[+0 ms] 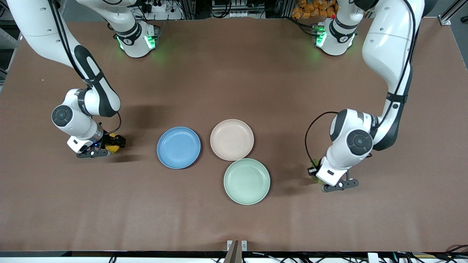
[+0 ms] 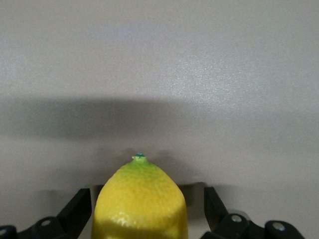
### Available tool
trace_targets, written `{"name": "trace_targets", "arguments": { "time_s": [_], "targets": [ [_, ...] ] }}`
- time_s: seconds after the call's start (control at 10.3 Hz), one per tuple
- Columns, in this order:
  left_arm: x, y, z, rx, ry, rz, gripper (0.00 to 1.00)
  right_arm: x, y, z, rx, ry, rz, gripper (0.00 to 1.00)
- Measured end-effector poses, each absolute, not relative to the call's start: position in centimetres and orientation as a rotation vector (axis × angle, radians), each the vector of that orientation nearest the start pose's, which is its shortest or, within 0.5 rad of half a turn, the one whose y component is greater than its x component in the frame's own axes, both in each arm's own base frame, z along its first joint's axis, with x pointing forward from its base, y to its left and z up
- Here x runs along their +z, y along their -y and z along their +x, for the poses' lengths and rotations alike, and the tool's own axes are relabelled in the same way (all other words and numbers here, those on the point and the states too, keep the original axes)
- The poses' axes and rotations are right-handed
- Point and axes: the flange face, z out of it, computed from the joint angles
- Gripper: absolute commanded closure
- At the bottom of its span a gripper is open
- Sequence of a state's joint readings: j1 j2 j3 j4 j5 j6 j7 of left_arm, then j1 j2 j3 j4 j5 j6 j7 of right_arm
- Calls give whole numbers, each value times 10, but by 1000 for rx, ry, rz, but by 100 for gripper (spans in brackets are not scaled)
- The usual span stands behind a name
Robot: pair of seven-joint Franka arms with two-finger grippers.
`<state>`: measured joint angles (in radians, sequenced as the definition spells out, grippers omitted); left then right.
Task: Place lemon and lettuce in plates
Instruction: 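Carry the lemon to the blue plate while the left gripper carries lettuce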
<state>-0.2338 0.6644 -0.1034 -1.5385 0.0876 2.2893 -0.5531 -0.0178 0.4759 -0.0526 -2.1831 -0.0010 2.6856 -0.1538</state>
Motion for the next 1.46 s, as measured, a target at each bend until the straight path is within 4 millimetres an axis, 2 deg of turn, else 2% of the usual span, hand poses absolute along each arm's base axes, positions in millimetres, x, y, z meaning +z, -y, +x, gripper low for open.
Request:
{"name": "trace_targets", "arguments": {
  "time_s": [0.1, 0.19, 0.49, 0.78, 0.97, 1.26, 1.46],
  "targets": [
    [281, 243, 672, -127, 329, -3156, 100, 170, 40, 559, -40, 145, -3165, 11],
    [287, 265, 663, -131, 366, -3158, 100, 170, 40, 558, -45, 147, -3165, 16],
    [305, 333, 631, -138, 443, -3163, 100, 167, 39, 555, -73, 154, -3166, 41],
    [318, 386, 600, -152, 471, -3177, 100, 167, 37, 555, -80, 160, -3165, 57],
    [319, 420, 577, -146, 450, -3185, 100, 167, 36, 555, -80, 161, -3165, 61],
    [313, 458, 544, -115, 342, -3200, 100, 168, 35, 556, -84, 167, -3164, 64],
    [309, 486, 524, -103, 253, -3228, 100, 174, 24, 563, -70, 196, -3159, 64]
  ]
}}
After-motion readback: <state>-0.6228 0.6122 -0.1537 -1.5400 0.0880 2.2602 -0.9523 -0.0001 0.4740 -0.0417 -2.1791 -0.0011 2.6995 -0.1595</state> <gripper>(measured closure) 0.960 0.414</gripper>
